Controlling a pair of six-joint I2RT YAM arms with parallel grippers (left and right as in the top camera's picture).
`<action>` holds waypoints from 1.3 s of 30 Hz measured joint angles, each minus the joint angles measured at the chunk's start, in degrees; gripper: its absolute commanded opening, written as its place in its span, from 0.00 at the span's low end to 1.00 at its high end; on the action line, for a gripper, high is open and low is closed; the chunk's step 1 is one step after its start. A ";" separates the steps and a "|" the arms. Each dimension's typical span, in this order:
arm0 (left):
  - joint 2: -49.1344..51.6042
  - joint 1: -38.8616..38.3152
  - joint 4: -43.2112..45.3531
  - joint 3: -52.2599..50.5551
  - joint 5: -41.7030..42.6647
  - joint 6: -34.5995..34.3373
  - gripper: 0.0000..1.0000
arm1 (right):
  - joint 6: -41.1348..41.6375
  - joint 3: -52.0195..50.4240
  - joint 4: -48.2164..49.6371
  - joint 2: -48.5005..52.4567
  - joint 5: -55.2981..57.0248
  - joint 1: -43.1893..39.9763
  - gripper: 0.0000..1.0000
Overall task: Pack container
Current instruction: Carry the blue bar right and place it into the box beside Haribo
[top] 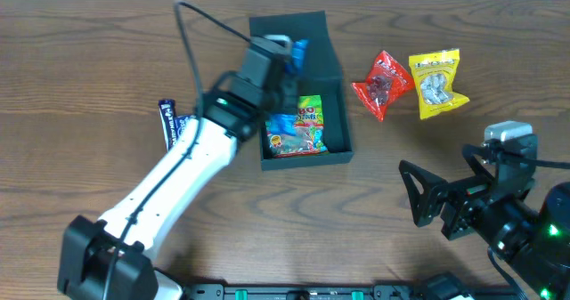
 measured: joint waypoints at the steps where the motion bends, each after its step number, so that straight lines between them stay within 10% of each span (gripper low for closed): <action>1: 0.50 -1.70 0.63 0.00 -0.26 -1.81 0.25 | 0.00 0.00 -0.07 0.00 -0.09 0.00 0.99; 12: 11.54 -10.08 9.73 0.00 -2.40 -23.91 0.22 | 0.00 0.00 -3.58 0.00 -1.29 0.00 0.99; 21: 14.32 -10.08 14.03 0.00 -2.45 -27.34 0.27 | -0.20 0.00 -4.94 0.00 -1.29 0.00 0.99; 26: 14.32 -10.08 14.14 0.00 -2.93 -27.85 0.95 | -0.39 0.00 -5.22 0.00 -1.29 0.00 0.99; 39: 13.64 -9.99 13.00 0.00 0.42 -21.00 0.94 | -0.42 0.00 -5.14 0.00 -0.81 0.00 0.99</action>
